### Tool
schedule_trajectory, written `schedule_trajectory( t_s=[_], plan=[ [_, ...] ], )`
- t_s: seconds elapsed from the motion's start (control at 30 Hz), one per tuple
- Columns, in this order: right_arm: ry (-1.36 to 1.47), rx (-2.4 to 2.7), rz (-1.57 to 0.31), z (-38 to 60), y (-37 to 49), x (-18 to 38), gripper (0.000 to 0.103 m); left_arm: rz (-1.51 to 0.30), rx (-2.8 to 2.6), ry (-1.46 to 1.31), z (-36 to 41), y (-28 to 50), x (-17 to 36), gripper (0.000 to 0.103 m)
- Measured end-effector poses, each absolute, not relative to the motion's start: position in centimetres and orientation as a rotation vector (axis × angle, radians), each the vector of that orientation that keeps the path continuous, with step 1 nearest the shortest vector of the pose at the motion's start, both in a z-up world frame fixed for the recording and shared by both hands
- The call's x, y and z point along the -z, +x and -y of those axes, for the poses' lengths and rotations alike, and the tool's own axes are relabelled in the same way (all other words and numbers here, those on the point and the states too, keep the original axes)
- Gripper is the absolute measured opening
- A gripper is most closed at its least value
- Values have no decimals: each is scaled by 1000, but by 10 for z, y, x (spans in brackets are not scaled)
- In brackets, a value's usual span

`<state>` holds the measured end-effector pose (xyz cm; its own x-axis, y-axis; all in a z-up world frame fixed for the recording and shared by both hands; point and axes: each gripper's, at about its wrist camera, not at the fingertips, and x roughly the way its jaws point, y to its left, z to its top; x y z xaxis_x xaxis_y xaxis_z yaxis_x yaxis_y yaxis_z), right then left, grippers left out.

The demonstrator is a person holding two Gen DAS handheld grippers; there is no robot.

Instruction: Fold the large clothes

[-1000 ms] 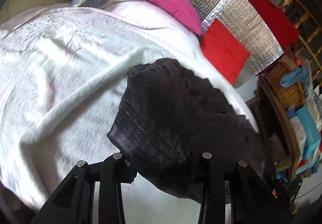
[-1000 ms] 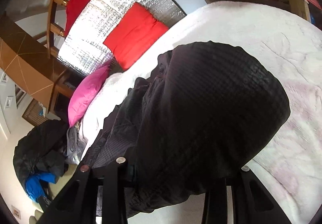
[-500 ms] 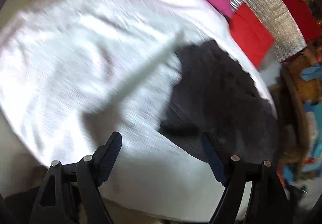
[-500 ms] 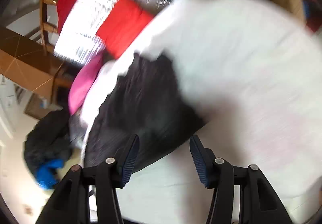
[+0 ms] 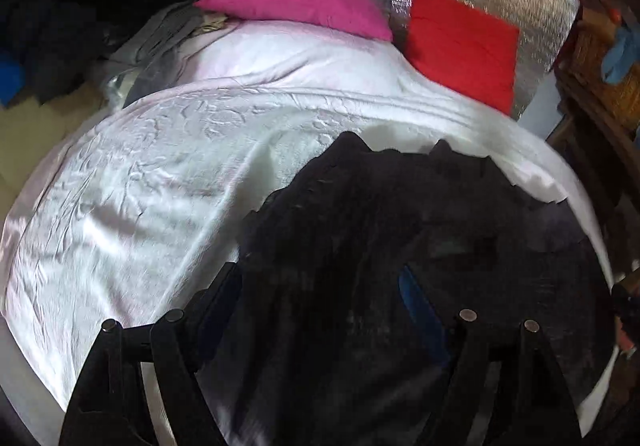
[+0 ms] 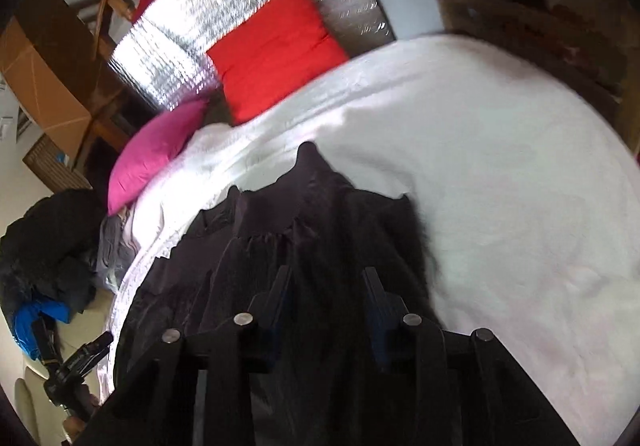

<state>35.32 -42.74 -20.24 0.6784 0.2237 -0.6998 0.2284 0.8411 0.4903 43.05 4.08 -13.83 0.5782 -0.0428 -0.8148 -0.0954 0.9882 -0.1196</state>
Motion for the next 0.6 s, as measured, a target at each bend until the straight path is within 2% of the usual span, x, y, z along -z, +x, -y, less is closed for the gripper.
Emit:
schedule_trajectory(
  t_s=[0.1,0.2,0.3,0.43,0.5,0.6],
  plan=[
    [591,85,-895,435,384,231,36,-1038,-87,-115,-42,449,176,81],
    [609,109,-949,445,404,261,36,-1082,-98,-147,-57,459,200,89],
    [621,108,-932,446,403,254,38,-1108,-70,-238,-73,459,196,89],
    [742,29,-835,462,382,228,40,-1052,-45,-273,-89,440,178,89],
    [798,2,-802,475,365,218,74,-1002,-35,-275,-98,429,165,89],
    [801,8,-768,486,346,208,75,-966,-52,-238,-112,417,154,89]
  ],
)
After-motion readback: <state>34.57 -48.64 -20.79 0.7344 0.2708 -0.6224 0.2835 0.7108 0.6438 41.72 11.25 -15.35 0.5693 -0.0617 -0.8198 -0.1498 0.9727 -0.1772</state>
